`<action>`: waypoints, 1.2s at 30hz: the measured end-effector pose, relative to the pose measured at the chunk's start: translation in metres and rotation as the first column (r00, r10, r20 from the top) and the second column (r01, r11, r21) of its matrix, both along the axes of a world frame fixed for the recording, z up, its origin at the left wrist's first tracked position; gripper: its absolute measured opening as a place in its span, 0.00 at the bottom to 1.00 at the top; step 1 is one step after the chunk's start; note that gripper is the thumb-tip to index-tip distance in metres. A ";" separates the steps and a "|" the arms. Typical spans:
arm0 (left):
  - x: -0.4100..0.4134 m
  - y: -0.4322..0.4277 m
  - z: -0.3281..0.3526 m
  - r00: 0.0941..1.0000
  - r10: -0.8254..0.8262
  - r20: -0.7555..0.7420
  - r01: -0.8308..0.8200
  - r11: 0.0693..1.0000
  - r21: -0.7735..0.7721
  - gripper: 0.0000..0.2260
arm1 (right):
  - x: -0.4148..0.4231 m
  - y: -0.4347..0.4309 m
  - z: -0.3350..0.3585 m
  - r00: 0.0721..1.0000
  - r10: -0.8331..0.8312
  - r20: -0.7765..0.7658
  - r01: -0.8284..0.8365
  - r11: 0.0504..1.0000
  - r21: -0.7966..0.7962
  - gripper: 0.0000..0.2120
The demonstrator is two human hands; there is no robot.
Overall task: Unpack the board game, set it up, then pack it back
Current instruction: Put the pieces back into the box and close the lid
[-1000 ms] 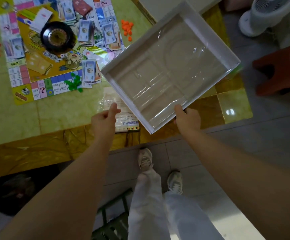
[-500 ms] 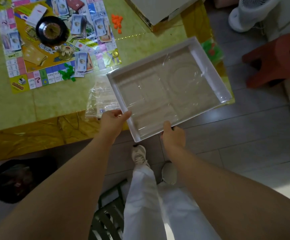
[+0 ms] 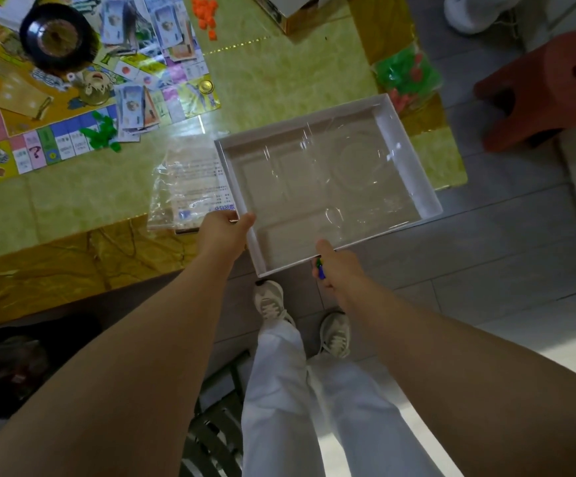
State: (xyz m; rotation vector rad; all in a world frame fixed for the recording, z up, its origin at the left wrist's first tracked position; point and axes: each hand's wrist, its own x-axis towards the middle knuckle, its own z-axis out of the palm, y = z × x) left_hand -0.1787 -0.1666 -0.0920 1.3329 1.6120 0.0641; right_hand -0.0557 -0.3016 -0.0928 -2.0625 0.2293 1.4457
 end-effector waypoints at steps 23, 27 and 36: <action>0.093 0.050 0.013 0.990 -0.048 0.131 0.081 0.962 -0.260 0.13 | 0.110 0.080 0.009 0.979 -0.172 -0.111 0.181 0.980 0.079 0.12; 0.135 0.046 0.019 0.981 -0.036 0.192 0.107 0.921 -0.375 0.08 | 0.143 0.082 0.004 0.985 -0.154 -0.077 0.162 0.981 0.107 0.10; 0.199 0.034 0.006 0.963 -0.082 0.257 0.141 0.966 -0.218 0.10 | 0.179 0.106 -0.023 0.996 -0.084 0.006 0.082 0.985 0.155 0.13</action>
